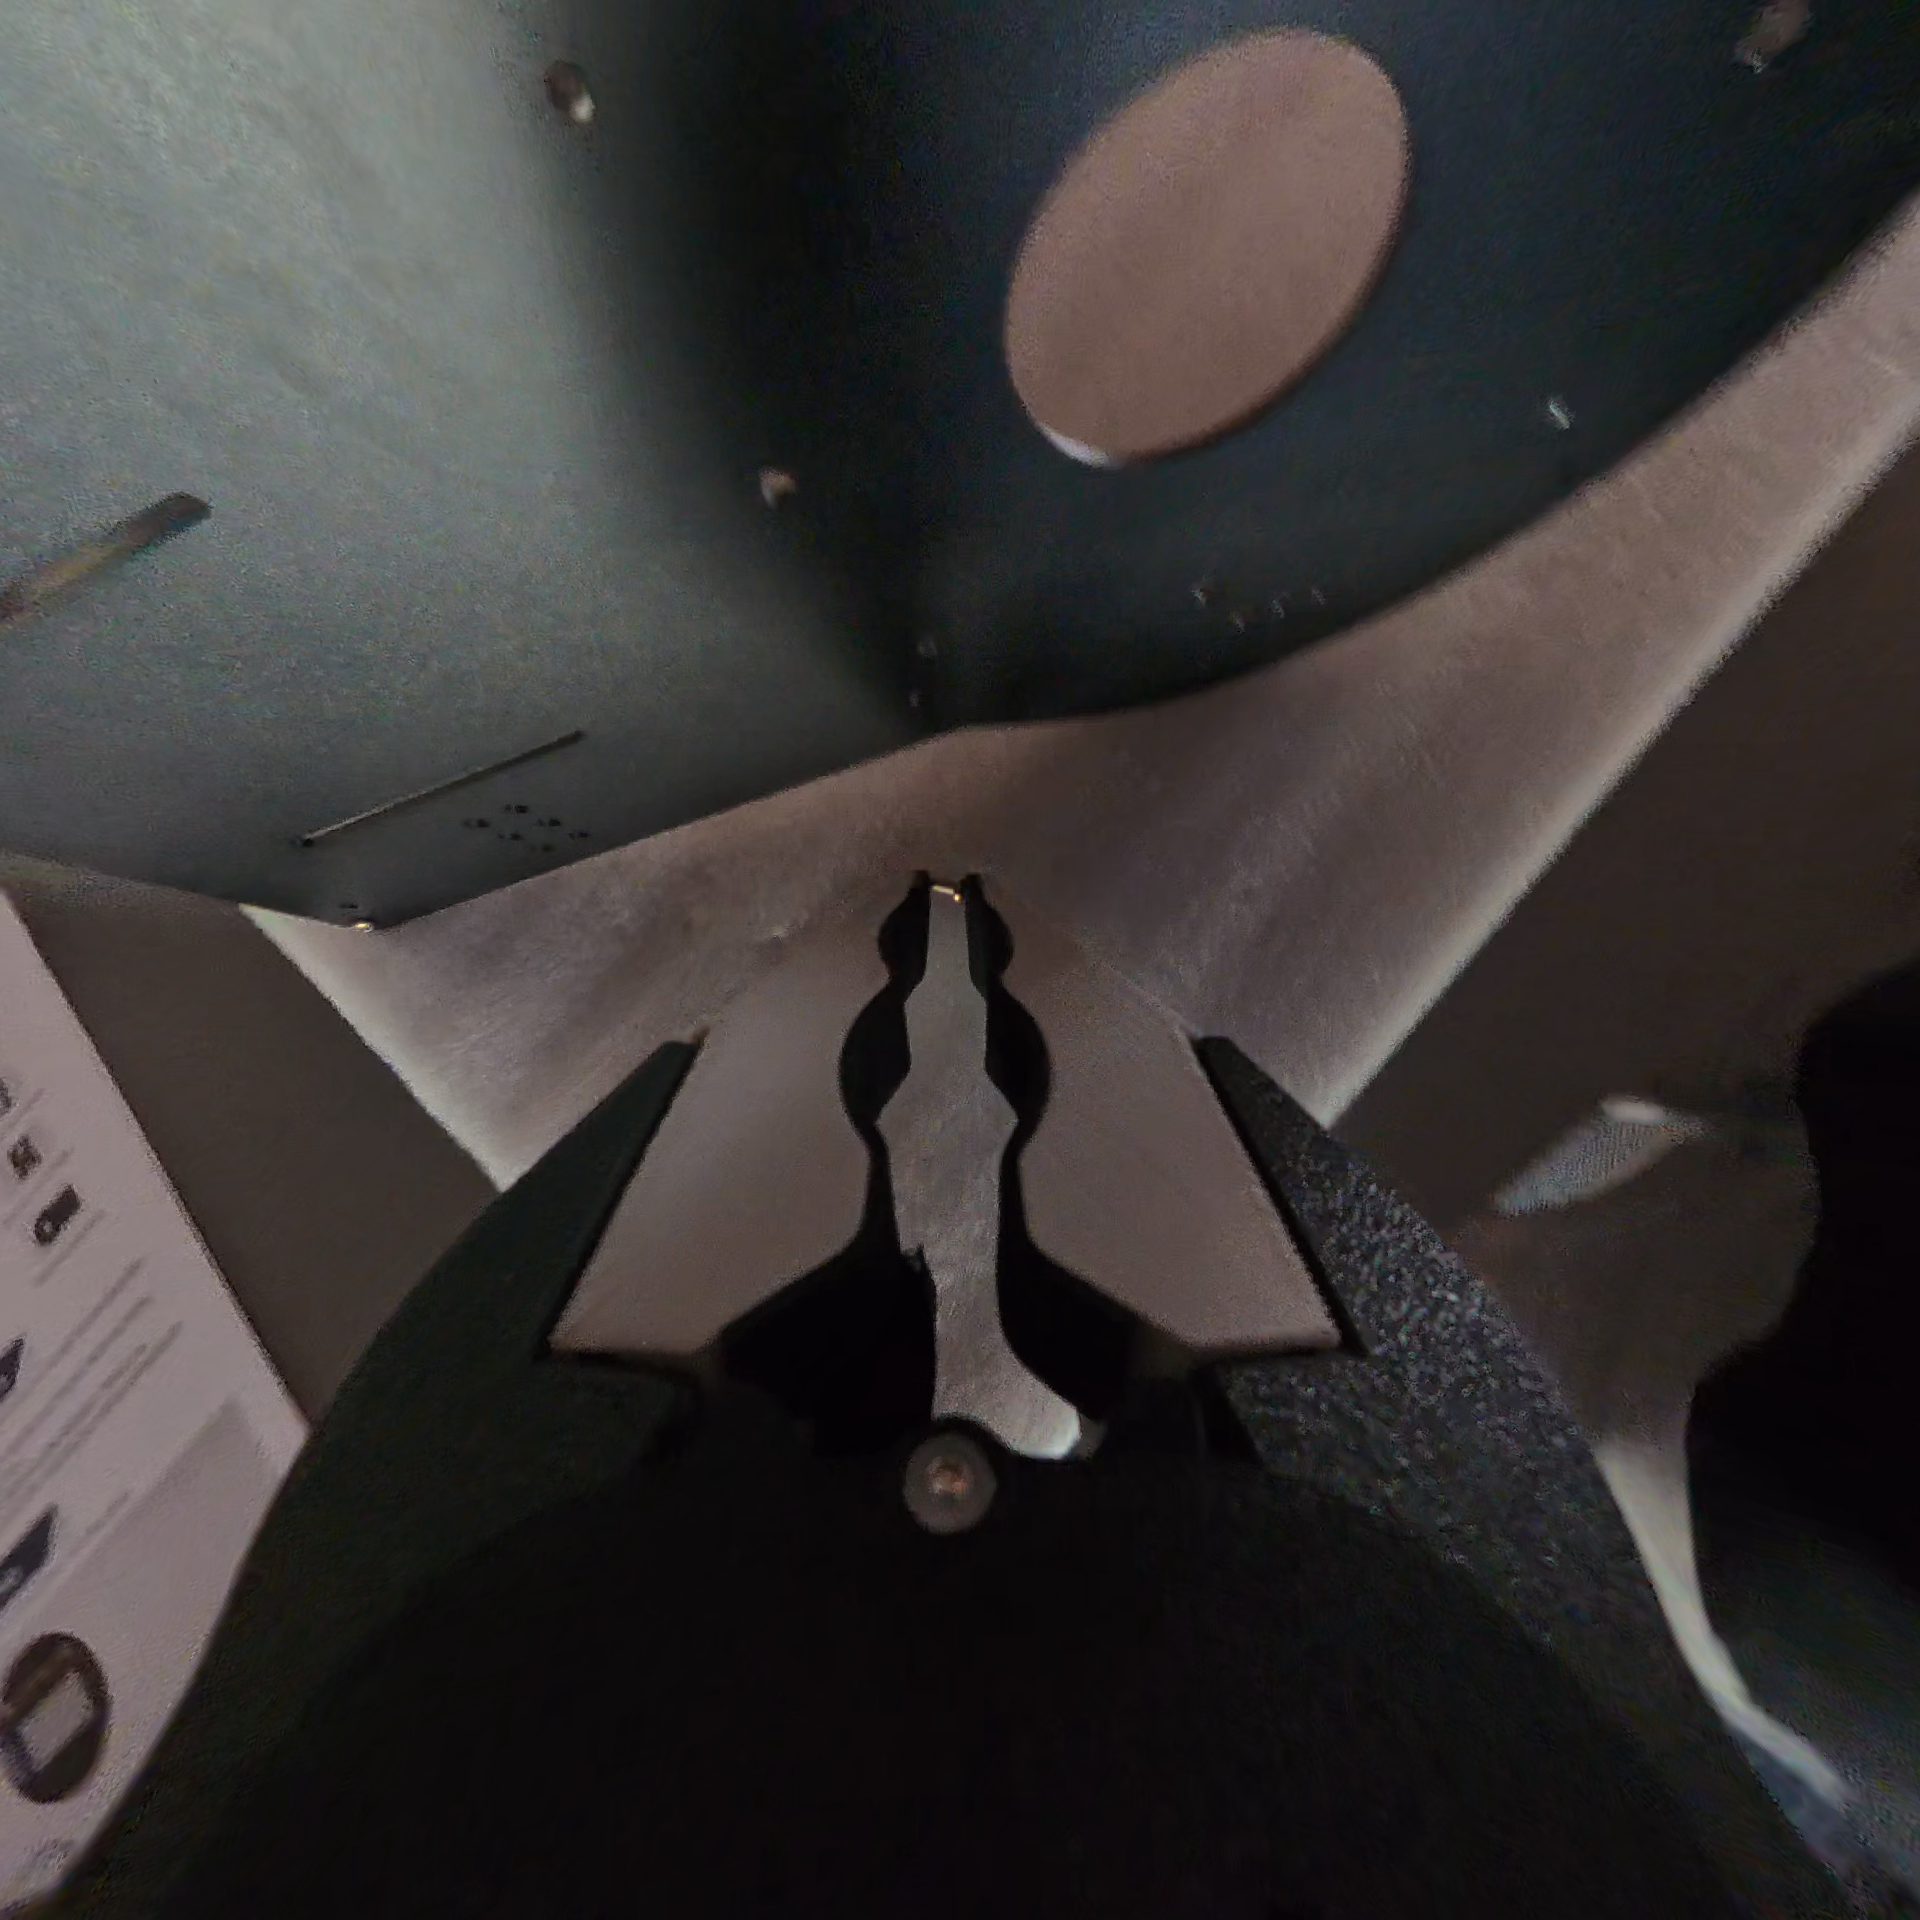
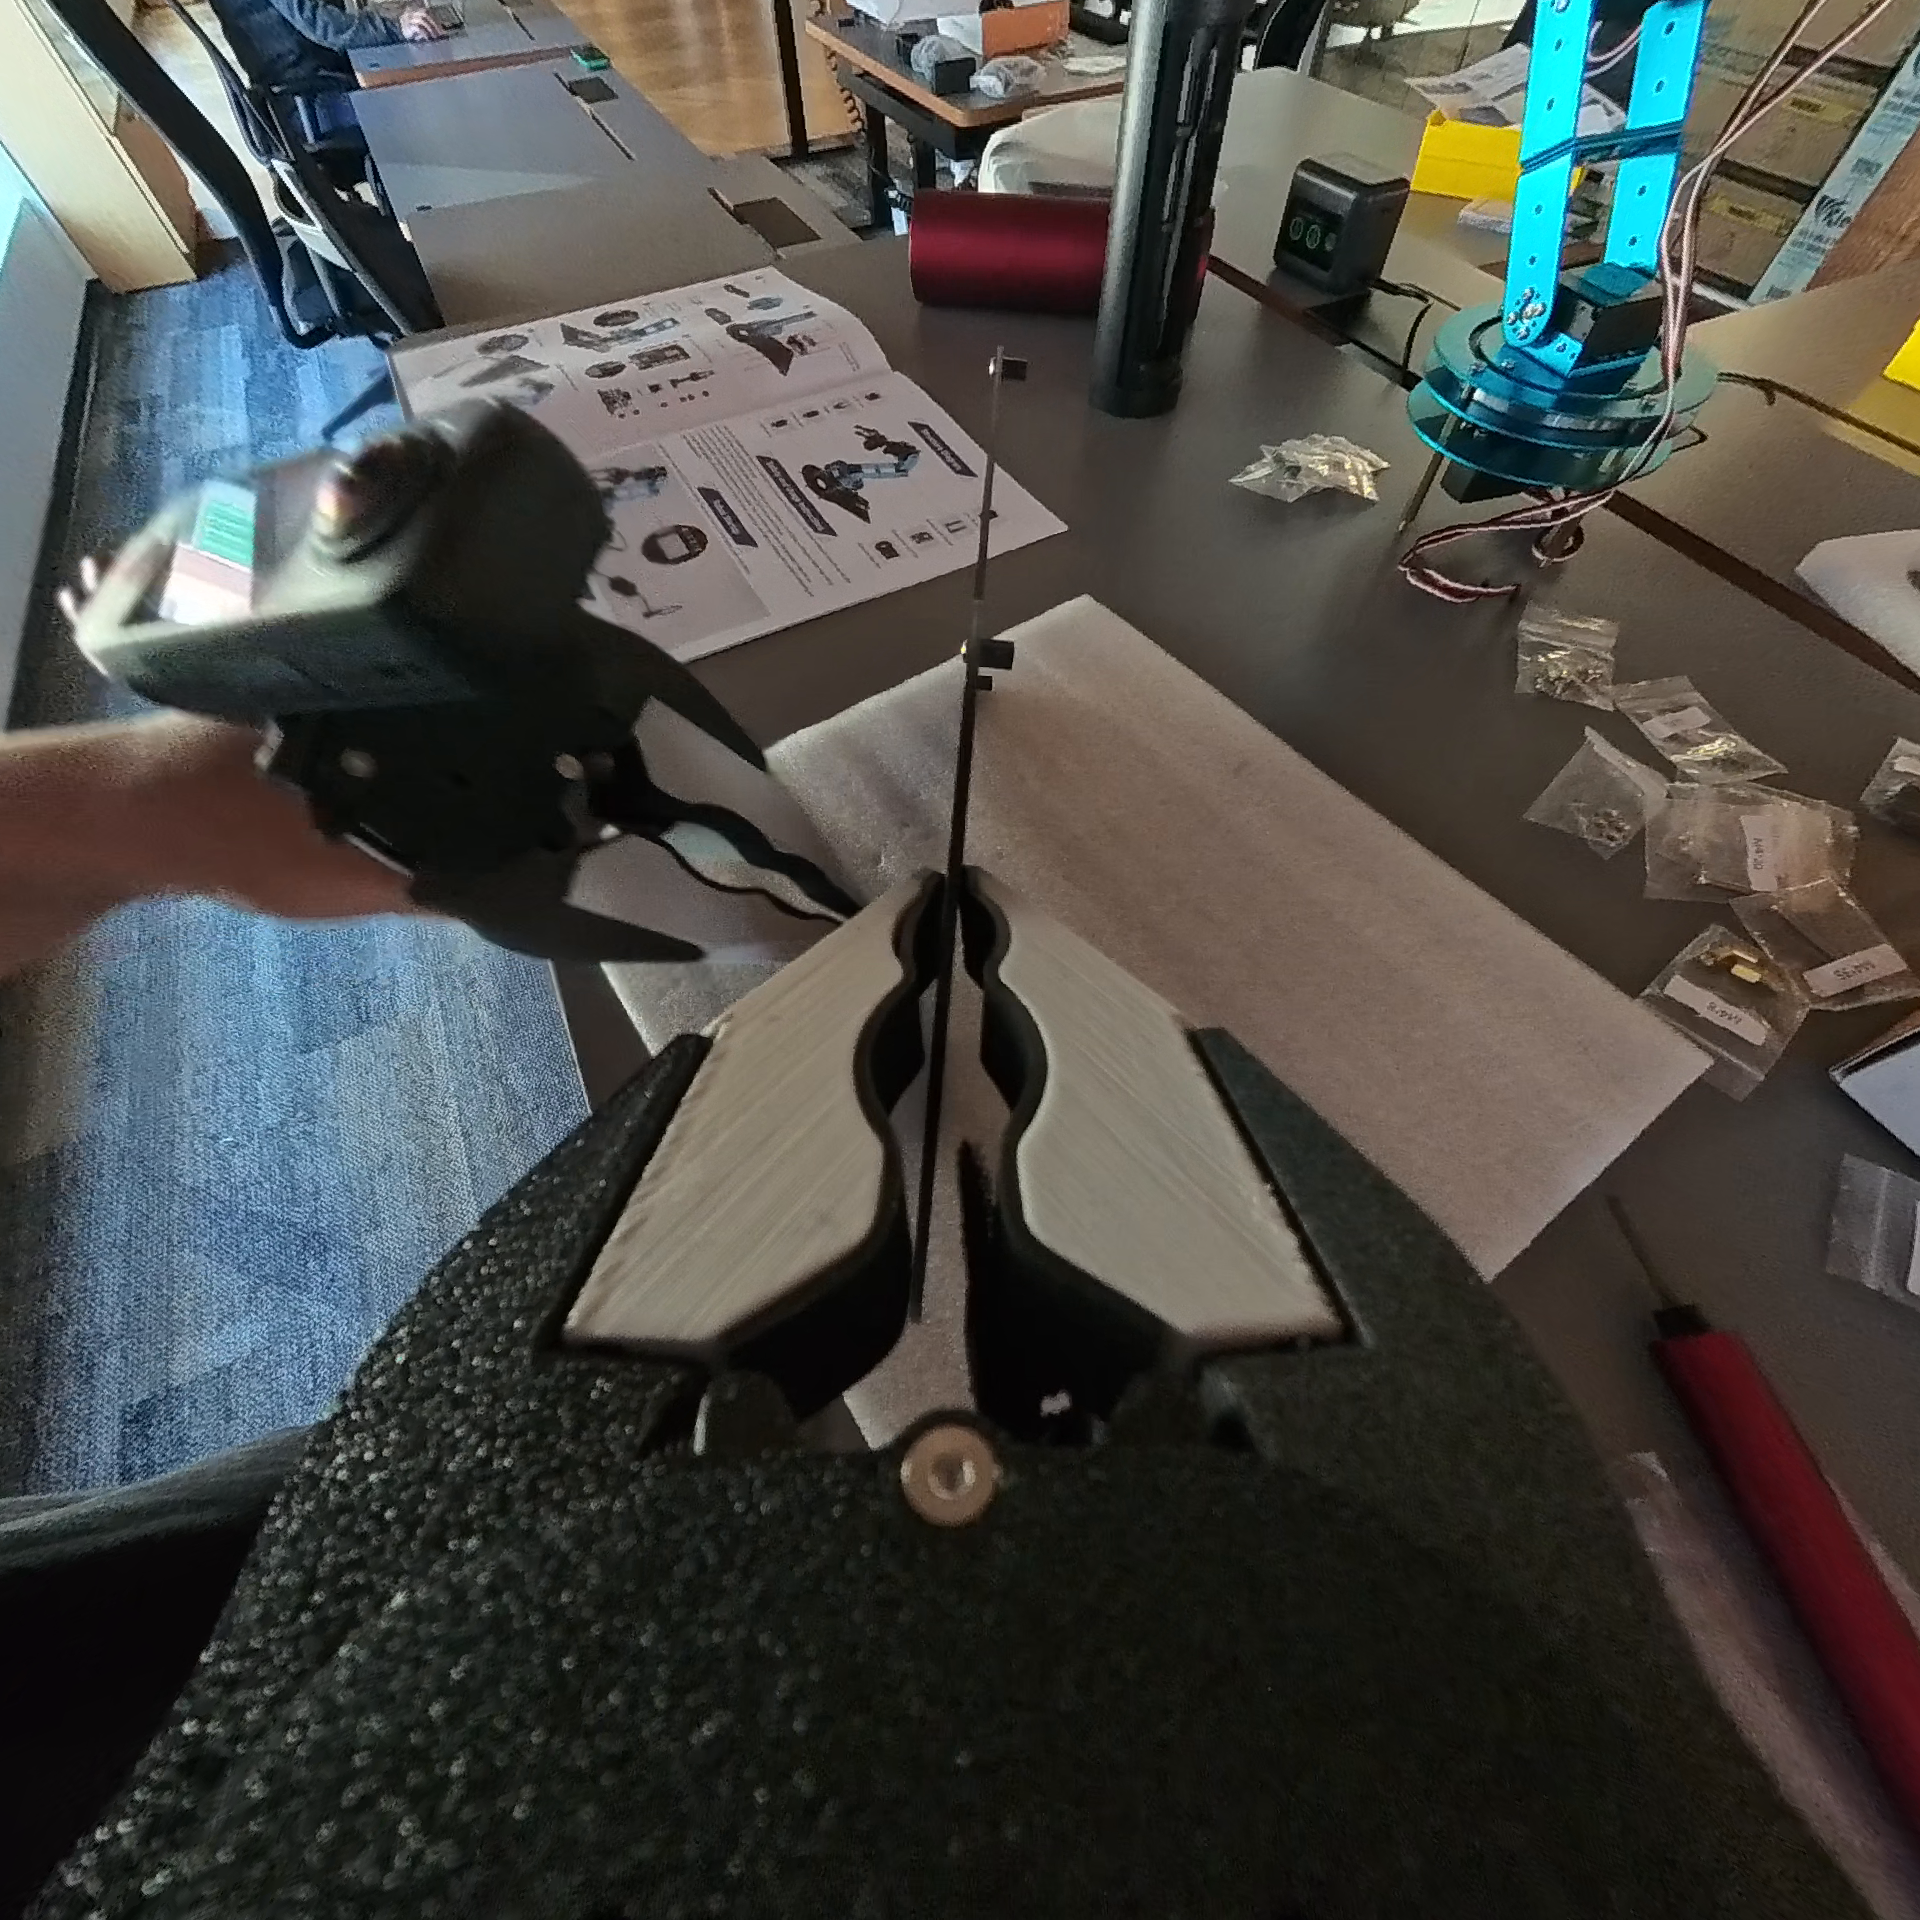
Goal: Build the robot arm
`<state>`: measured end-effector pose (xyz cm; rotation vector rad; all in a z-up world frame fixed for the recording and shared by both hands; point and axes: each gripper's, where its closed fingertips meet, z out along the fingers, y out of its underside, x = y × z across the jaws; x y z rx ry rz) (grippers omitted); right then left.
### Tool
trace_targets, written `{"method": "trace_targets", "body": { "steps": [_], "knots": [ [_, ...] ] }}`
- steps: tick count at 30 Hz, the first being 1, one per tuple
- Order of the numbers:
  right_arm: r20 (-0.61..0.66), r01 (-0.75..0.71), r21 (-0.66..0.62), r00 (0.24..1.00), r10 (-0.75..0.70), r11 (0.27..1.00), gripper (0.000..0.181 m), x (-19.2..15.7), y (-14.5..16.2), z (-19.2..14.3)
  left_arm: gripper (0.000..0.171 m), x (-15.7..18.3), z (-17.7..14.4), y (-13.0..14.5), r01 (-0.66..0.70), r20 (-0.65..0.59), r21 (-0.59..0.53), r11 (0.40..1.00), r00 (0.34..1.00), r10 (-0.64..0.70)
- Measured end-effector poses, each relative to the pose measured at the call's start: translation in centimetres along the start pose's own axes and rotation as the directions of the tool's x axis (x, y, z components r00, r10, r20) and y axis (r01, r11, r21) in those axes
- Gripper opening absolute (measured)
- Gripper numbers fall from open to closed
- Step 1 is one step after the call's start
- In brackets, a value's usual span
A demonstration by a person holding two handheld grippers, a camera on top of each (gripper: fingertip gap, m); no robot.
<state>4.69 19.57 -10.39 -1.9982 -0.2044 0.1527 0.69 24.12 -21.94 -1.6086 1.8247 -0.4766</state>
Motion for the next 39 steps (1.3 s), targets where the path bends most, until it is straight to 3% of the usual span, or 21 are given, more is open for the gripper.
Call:
{"method": "trace_targets", "body": {
  "steps": [3, 5, 7, 10, 12, 14, 18, 20, 23, 25, 32, 36, 39],
  "knots": [
    [0.004, 0.005, 0.003, 1.0, -0.005, 1.0, 0.002, -0.1, 0.0, 0.0, 0.007, 0.8, -2.5, 1.5, -0.123, -0.174, 0.016, 0.992, 0.977, 0.124],
    [0.005, 0.008, 0.002, 1.0, -0.008, 1.0, 0.002, -0.2, 0.0, 0.0, 0.007, 1.0, -3.8, 3.5, -0.215, -0.277, -0.04, 0.976, 0.941, 0.196],
    [0.007, 0.008, 0.002, 1.0, -0.008, 1.0, 0.002, -0.2, 0.0, 0.0, 0.007, 1.1, -4.5, 4.8, -0.318, -0.336, -0.053, 0.947, 0.898, 0.283],
    [0.008, 0.006, 0.001, 1.0, -0.006, 1.0, 0.002, -0.1, 0.0, 0.0, 0.008, 1.0, -4.4, 5.7, -0.335, -0.366, -0.099, 0.937, 0.888, 0.279],
    [0.009, 0.006, 0.0, 1.0, -0.006, 1.0, 0.002, 0.0, 0.0, 0.0, 0.009, 0.9, -4.3, 5.6, -0.298, -0.361, -0.104, 0.949, 0.9, 0.243],
    [0.01, 0.006, 0.001, 1.0, -0.006, 1.0, 0.002, -0.1, 0.0, 0.0, 0.022, 0.4, -4.4, 5.4, -0.212, -0.311, -0.111, 0.971, 0.935, 0.169],
    [0.011, 0.012, 0.004, 1.0, -0.012, 1.0, 0.002, -0.3, 0.0, 0.0, 0.024, 0.0, -5.5, 4.6, 0.092, -0.145, -0.033, 0.995, 0.985, -0.096],
    [0.014, 0.005, 0.008, 1.0, -0.005, 1.0, 0.002, -0.3, 0.0, 0.0, 0.024, 0.1, -5.9, 4.2, 0.242, -0.057, 0.051, 0.969, 0.969, -0.24],
    [0.012, 0.005, 0.009, 1.0, -0.005, 1.0, 0.002, -0.2, -0.1, 0.1, 0.021, 0.5, -6.2, 3.7, 0.446, 0.041, 0.169, 0.879, 0.888, -0.458],
    [0.011, 0.002, 0.01, 1.0, -0.002, 1.0, 0.002, -0.2, -0.1, 0.1, 0.016, 0.7, -6.0, 3.7, 0.468, 0.118, 0.216, 0.857, 0.858, -0.499],
    [0.013, 0.002, 0.011, 1.0, -0.002, 1.0, 0.002, -0.2, -0.1, 0.1, 0.011, 0.5, -4.8, 5.3, 0.476, 0.283, 0.198, 0.857, 0.81, -0.515],
    [0.015, 0.005, 0.012, 1.0, -0.005, 1.0, 0.002, -0.4, -0.1, 0.1, 0.011, -0.2, -4.8, 5.5, 0.539, 0.251, 0.231, 0.81, 0.771, -0.585],
    [0.014, 0.005, 0.011, 1.0, -0.006, 1.0, 0.002, -0.4, -0.1, 0.1, 0.011, 0.2, -4.2, 5.3, 0.546, 0.219, 0.217, 0.809, 0.78, -0.586]
  ]
}}
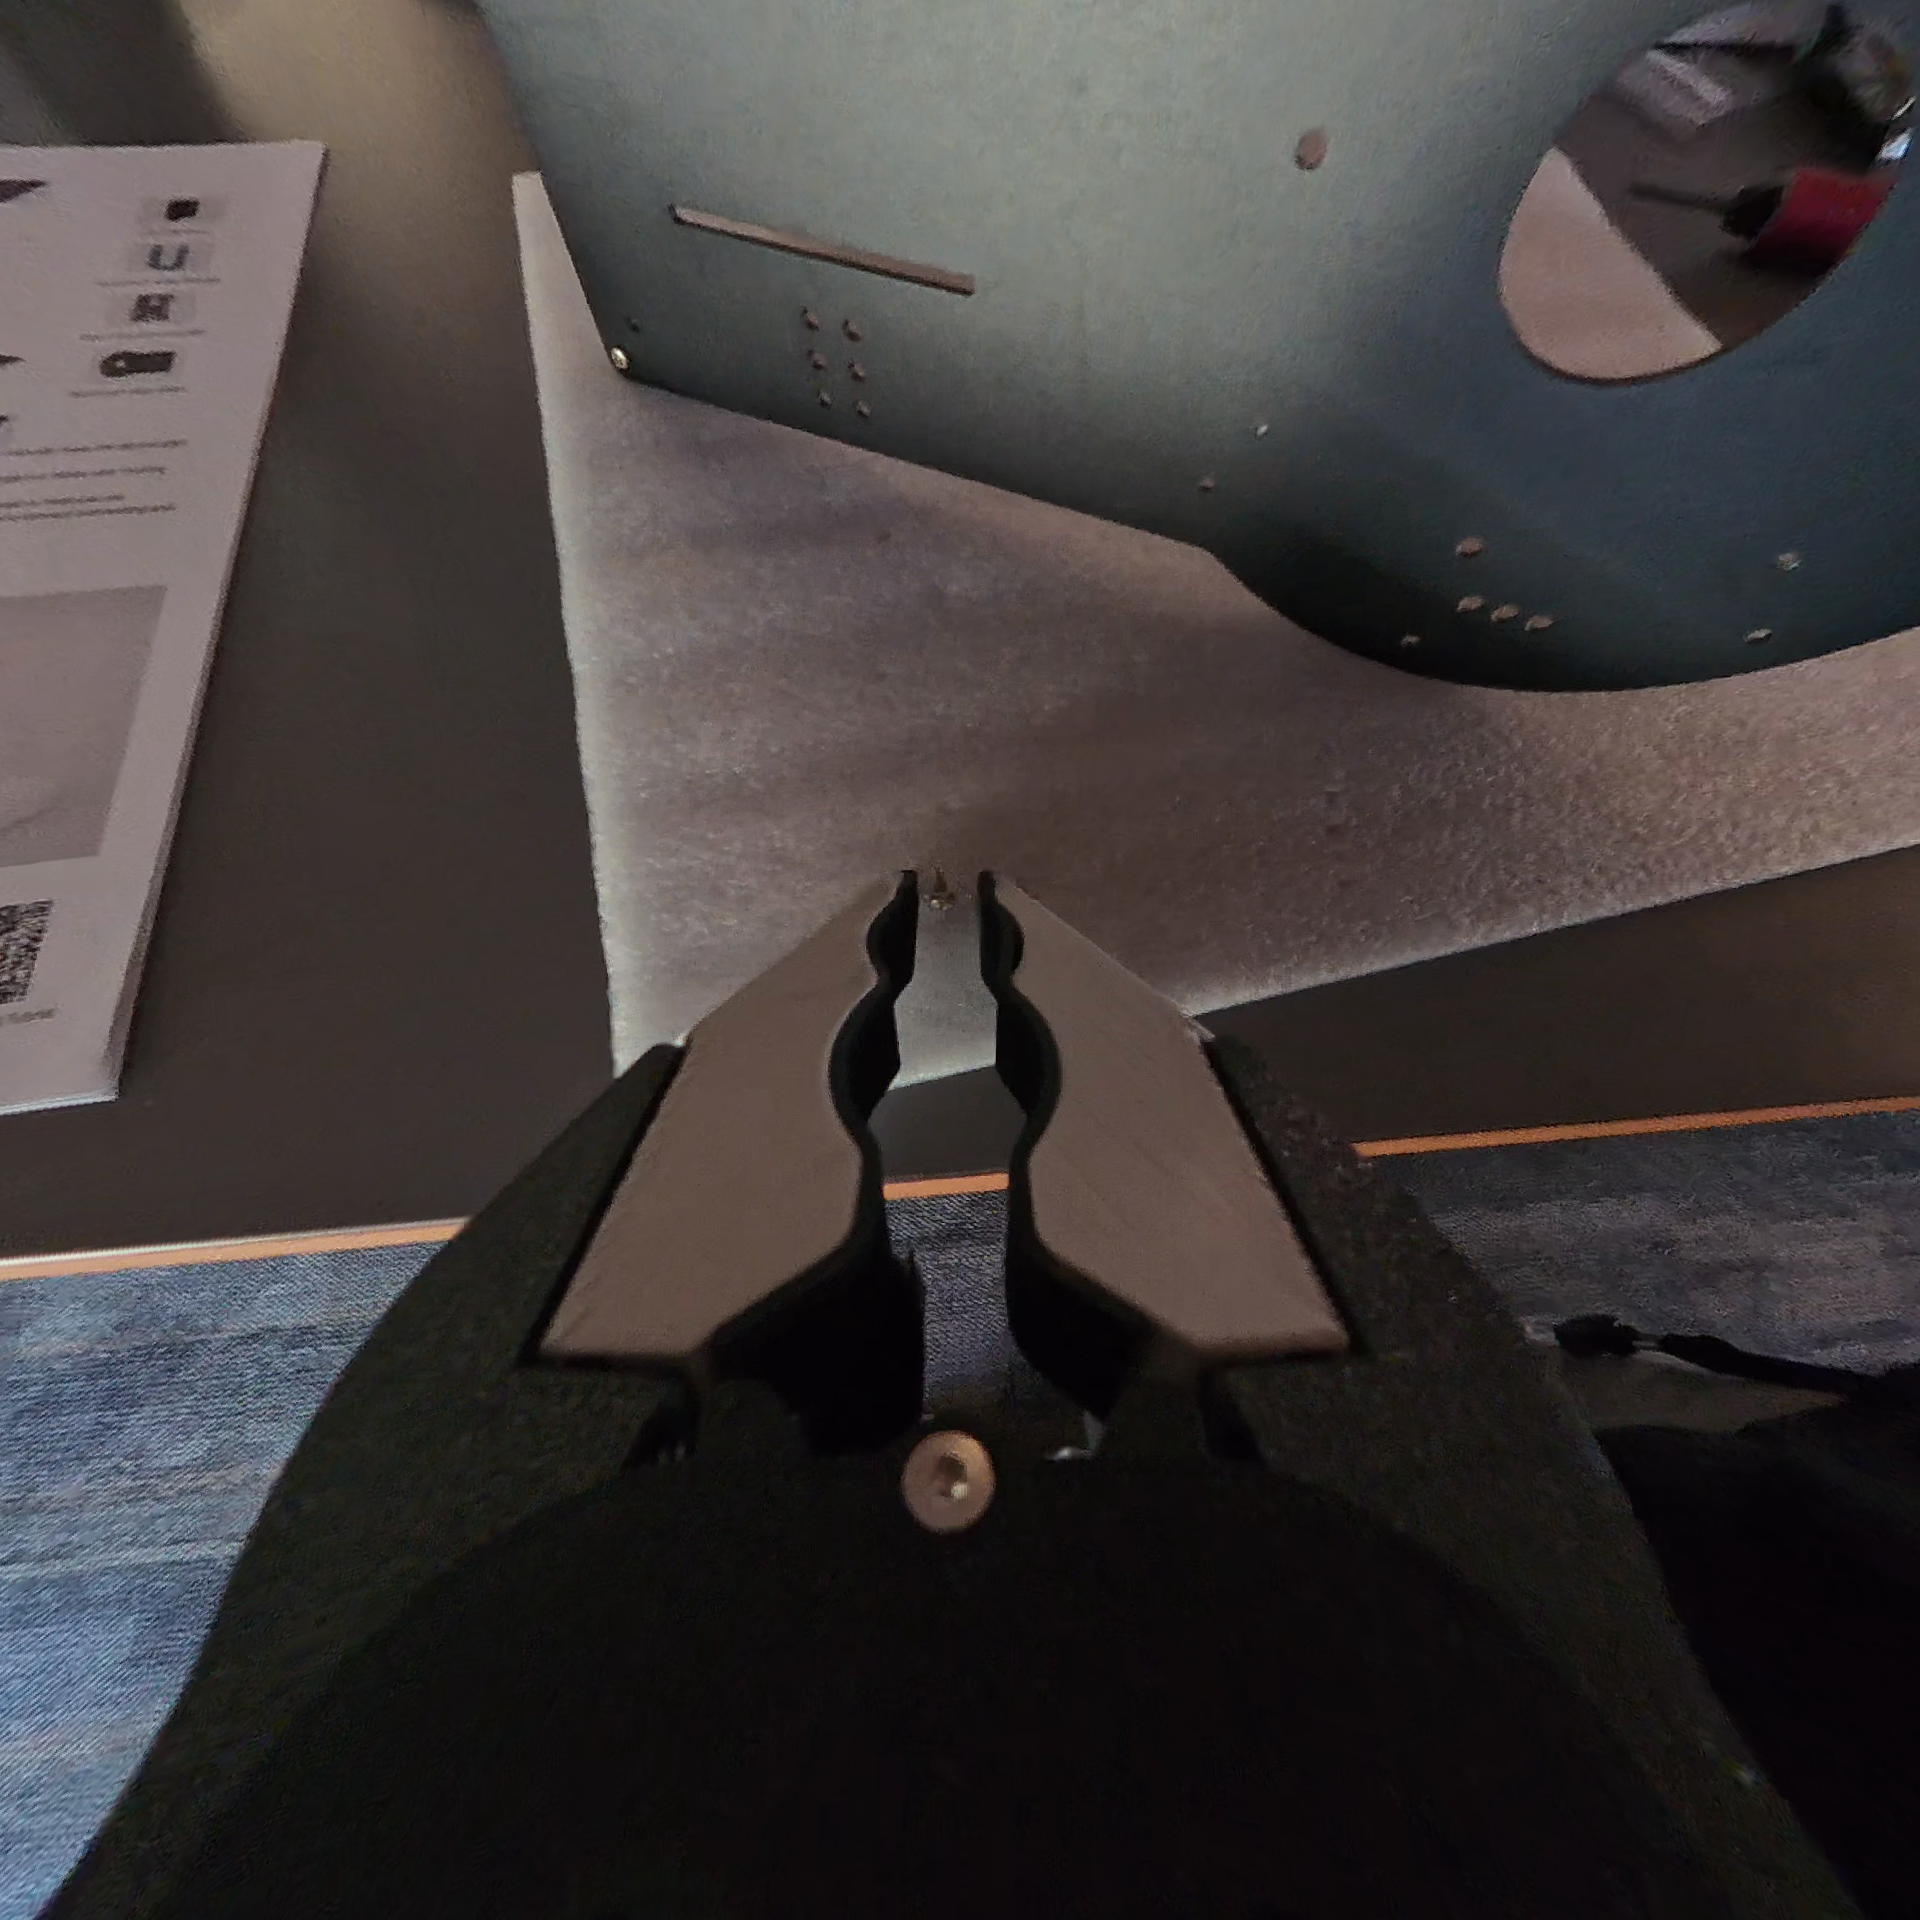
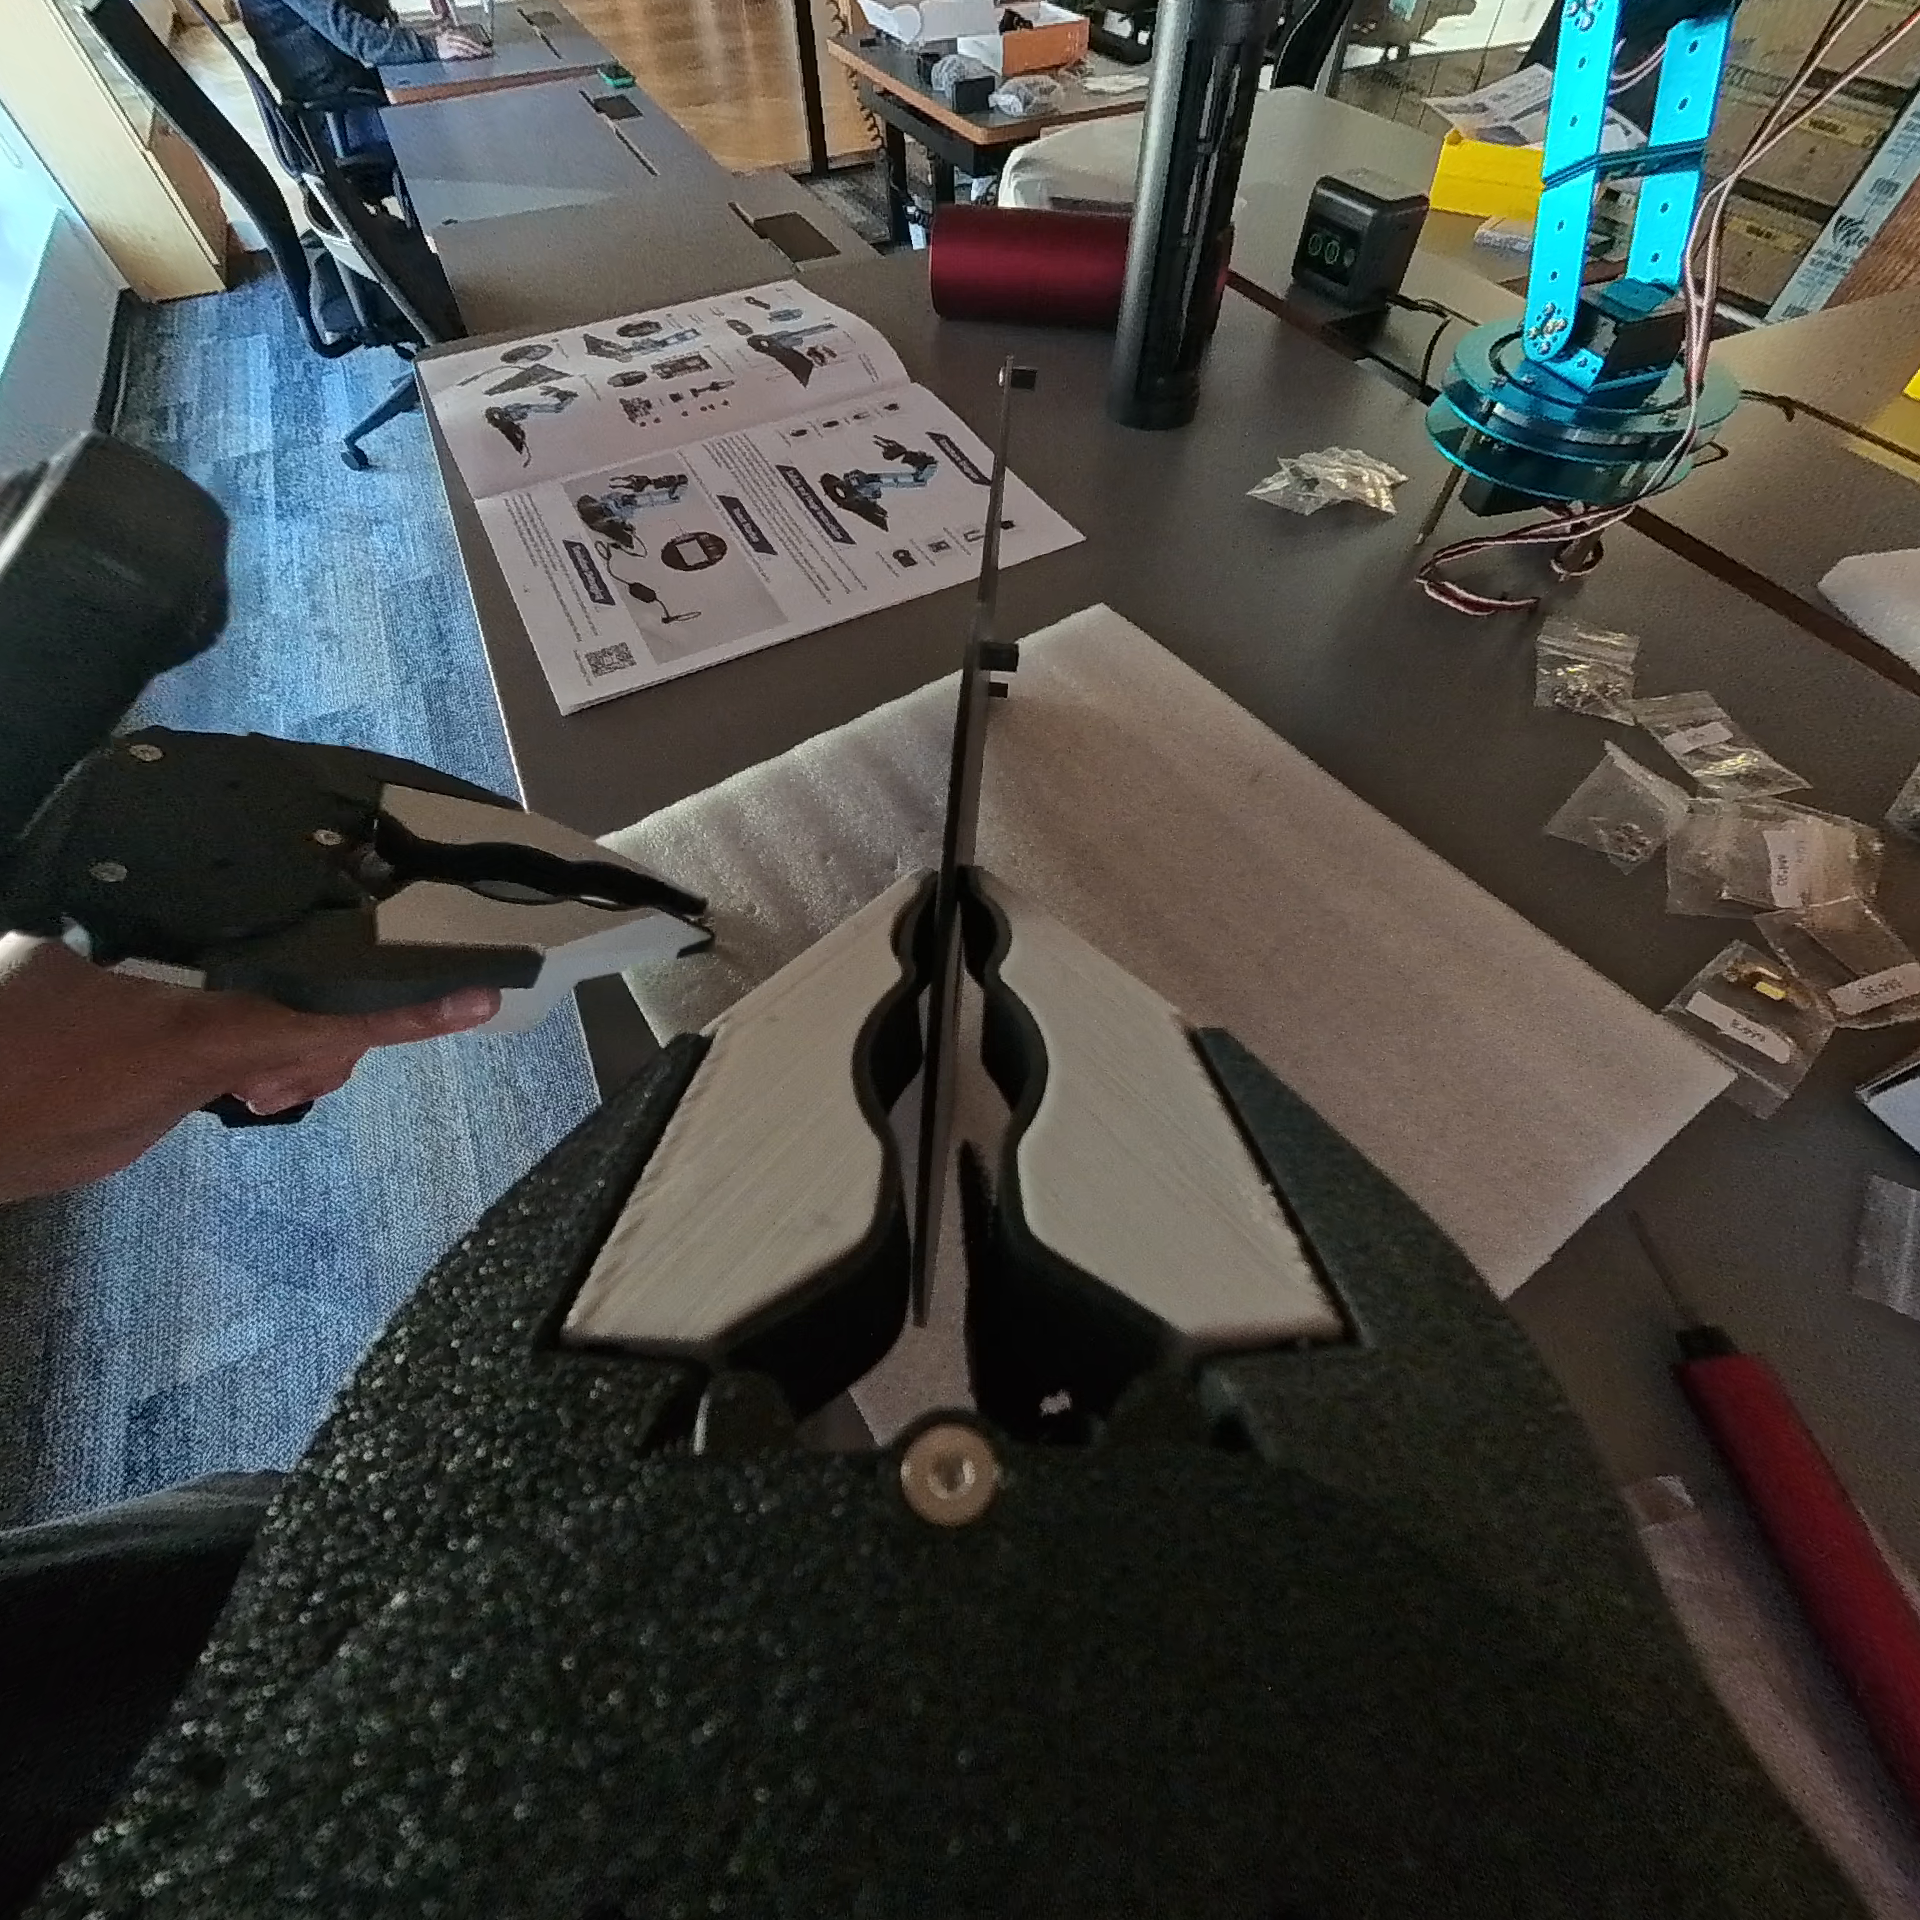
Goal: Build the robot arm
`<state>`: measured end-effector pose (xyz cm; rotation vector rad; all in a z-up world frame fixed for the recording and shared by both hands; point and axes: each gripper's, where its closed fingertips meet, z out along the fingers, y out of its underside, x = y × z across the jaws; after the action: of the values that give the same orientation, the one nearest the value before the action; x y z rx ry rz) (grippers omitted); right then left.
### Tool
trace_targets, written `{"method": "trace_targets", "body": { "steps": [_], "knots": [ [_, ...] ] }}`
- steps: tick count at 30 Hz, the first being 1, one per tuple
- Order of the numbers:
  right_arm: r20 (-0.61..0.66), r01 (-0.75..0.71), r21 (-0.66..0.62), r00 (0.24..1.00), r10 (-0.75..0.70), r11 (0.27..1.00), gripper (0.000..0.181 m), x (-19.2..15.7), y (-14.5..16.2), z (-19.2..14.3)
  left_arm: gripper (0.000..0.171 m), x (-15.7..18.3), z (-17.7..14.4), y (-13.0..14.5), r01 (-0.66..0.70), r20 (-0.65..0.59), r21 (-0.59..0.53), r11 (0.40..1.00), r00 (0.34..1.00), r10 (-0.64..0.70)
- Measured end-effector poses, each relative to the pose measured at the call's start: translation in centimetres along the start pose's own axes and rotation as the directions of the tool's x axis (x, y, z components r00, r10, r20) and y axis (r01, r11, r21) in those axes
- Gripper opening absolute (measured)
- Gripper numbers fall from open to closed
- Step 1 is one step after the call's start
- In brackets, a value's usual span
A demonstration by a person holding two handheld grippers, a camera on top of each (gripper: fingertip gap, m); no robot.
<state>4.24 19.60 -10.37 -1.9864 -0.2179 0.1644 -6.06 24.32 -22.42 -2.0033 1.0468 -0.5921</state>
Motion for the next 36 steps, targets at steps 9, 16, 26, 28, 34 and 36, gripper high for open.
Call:
{"method": "trace_targets", "body": {
  "steps": [9, 16, 26, 28, 34, 36],
  "knots": [
    [-0.007, -0.003, -0.003, 1.0, 0.003, 1.0, 0.002, 0.2, 0.0, 0.0, 0.009, -0.1, 0.0, 0.1, -0.003, 0.038, -0.004, 1.0, 0.999, 0.003],
    [-0.009, -0.001, -0.004, 1.0, 0.001, 1.0, 0.002, 0.1, 0.0, 0.0, 0.004, -0.3, -0.2, 0.3, 0.014, 0.081, -0.005, 1.0, 0.997, -0.014],
    [-0.008, -0.001, -0.004, 1.0, 0.001, 1.0, 0.002, 0.1, 0.0, 0.0, 0.003, 1.2, -1.6, -2.9, -0.102, -0.029, 0.088, 0.991, 0.994, 0.105],
    [-0.008, 0.0, -0.004, 1.0, 0.0, 1.0, 0.002, 0.1, 0.0, 0.0, 0.003, 2.1, -2.5, -5.5, -0.127, -0.062, 0.156, 0.98, 0.988, 0.138],
    [-0.007, 0.002, -0.005, 1.0, -0.002, 1.0, 0.001, 0.1, 0.0, 0.0, 0.004, 6.5, -4.0, -12.1, -0.19, -0.179, 0.274, 0.943, 0.953, 0.245],
    [-0.007, 0.003, -0.006, 1.0, -0.003, 1.0, 0.001, 0.1, 0.0, 0.0, 0.004, 7.8, -3.9, -13.3, -0.202, -0.216, 0.288, 0.936, 0.938, 0.27]
  ]
}}
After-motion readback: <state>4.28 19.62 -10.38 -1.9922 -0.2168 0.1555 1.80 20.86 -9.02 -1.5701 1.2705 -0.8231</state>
